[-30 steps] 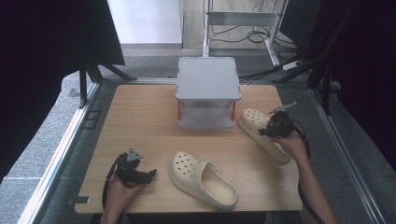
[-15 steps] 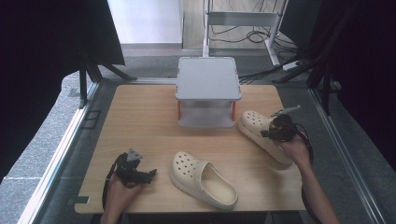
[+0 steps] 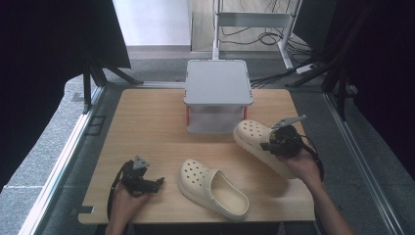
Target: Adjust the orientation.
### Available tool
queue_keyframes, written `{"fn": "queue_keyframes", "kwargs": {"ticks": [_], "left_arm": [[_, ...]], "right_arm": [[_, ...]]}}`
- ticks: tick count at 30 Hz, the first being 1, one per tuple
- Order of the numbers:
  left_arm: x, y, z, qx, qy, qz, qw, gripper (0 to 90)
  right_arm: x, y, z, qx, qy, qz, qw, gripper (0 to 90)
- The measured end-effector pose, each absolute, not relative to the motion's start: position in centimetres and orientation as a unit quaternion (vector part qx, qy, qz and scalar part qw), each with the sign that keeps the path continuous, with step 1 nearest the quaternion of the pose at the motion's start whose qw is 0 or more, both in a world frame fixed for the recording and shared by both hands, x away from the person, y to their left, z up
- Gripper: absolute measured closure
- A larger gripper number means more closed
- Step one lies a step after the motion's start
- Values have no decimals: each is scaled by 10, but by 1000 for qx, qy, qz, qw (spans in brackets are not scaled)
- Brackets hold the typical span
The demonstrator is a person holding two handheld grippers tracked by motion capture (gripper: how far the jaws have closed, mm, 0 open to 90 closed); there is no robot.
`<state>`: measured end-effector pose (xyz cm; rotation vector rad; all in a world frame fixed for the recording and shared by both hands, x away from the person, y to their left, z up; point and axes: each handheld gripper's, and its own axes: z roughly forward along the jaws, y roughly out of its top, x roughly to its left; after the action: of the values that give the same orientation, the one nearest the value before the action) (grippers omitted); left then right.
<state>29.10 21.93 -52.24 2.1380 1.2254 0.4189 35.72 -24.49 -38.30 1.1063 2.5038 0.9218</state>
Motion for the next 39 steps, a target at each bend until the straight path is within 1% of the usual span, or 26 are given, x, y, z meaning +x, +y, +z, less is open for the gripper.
{"fn": "queue_keyframes", "kwargs": {"ticks": [3,4,6,9,16,23,25,32,33,34,36,39], "left_arm": [[291,219,-522,812,465,159,316,0],[291,219,-522,812,465,159,315,0],[291,219,-522,812,465,159,315,0],[291,219,-522,812,465,159,315,0],[291,219,-522,811,466,158,316,0],[291,219,-522,811,466,157,316,0],[291,219,-522,811,466,157,316,0],[291,219,-522,811,466,158,316,0],[291,219,-522,811,466,158,316,0],[291,219,-522,811,466,158,316,0],[291,219,-522,811,466,158,316,0],[291,219,-522,811,466,158,316,0]], "right_arm": [[352,-228,-385,367,865,319,120,764],[349,-214,-389,354,871,320,113,764],[347,-207,-391,351,873,320,110,764],[345,-183,-400,333,881,321,96,764],[342,-155,-418,320,890,314,85,765],[335,-141,-433,307,898,309,59,762],[334,-141,-434,305,899,309,58,762],[332,-140,-437,299,899,317,29,748],[333,-140,-438,298,900,317,24,690],[333,-140,-438,298,900,317,24,690],[334,-142,-436,295,902,314,38,607],[335,-149,-430,291,902,316,45,498]]}}
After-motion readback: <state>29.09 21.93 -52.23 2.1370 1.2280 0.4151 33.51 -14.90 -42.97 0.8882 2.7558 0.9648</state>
